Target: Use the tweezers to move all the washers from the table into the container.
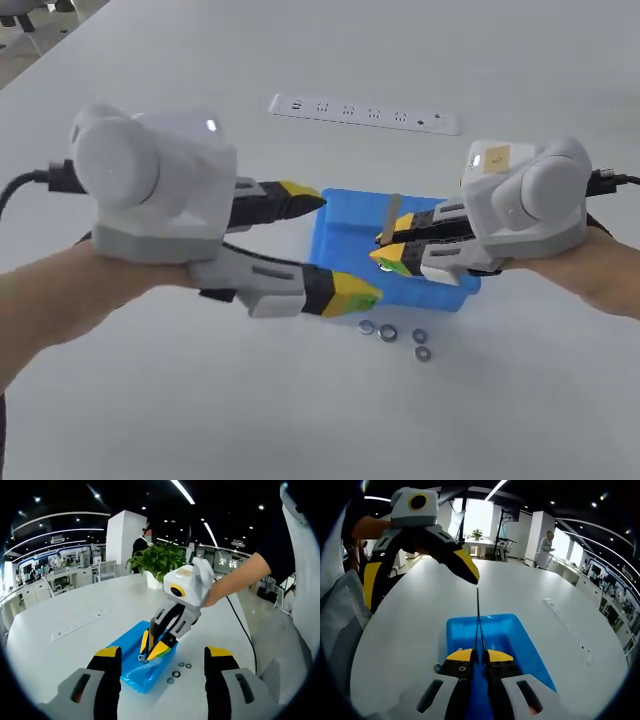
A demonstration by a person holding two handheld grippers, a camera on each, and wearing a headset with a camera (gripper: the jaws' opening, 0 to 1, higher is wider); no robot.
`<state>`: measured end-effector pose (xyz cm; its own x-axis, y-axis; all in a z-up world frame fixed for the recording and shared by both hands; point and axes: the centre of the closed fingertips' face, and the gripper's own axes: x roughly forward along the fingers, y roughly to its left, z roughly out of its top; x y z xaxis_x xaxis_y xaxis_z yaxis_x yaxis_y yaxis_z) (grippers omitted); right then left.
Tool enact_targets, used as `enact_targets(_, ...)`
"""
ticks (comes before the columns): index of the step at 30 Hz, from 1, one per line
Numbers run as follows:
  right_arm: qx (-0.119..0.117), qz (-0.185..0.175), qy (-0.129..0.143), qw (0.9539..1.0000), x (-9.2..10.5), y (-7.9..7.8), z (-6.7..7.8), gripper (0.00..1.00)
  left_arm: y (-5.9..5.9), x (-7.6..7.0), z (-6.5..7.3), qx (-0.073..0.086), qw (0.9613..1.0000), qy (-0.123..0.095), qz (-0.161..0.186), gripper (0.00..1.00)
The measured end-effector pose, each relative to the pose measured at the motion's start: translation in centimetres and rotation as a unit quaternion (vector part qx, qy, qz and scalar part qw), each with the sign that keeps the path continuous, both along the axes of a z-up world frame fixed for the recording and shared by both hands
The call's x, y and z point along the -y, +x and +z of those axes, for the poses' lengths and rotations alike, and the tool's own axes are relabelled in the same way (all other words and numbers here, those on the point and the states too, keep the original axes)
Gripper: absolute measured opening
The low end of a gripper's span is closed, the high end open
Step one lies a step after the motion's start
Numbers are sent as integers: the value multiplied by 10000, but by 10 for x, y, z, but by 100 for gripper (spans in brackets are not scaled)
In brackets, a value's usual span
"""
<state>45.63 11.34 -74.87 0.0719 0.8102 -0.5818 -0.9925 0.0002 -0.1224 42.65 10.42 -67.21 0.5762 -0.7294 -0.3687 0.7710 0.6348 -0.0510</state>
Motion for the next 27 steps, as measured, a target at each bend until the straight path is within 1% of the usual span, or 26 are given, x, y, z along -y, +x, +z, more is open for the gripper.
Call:
enact_targets(1,0,-8,10,10000,0,0,1,10,6,3,1,38,10000,29,-40,73)
enact_targets(4,26,17,27,10000,1,0,3,10,14,10,0,53,9998,99,-190,69)
enact_targets(7,37,28,49,10000,2,0,5,10,21,12,-1,61,9995,143,-288,64)
enact_targets(8,37,26,52,10000,2,1,5,10,24,13,-3,47,9992,181,-344,60)
enact_targets(9,44,38,49,10000,2,0,5,10,24,13,-5,4,9989,255,-404,57)
enact_targets(10,56,62,31,10000,3,0,4,10,23,13,-9,-85,9983,339,-476,53)
enact_targets(13,84,141,-43,9999,4,-3,1,10,25,16,-10,-80,9976,393,-568,46)
enact_targets(15,75,162,-61,9998,4,-5,0,10,25,18,-8,-69,9973,377,-631,42)
enact_targets(18,99,203,-103,9997,5,-7,-1,10,25,21,-5,-26,9968,349,-716,29)
enact_targets(20,115,223,-107,9996,5,-8,0,10,22,24,-5,-96,9956,363,-864,20)
enact_targets(21,121,223,-105,9996,5,-7,1,10,22,24,-6,-98,9952,402,-886,19)
enact_targets(24,117,213,-89,9997,4,-7,2,10,21,26,-7,-72,9945,481,-929,19)
enact_targets(26,126,220,-81,9996,3,-7,4,10,20,27,-6,-74,9941,482,-971,17)
enact_targets(27,126,226,-80,9996,3,-7,4,10,20,27,-6,-65,9939,484,-985,15)
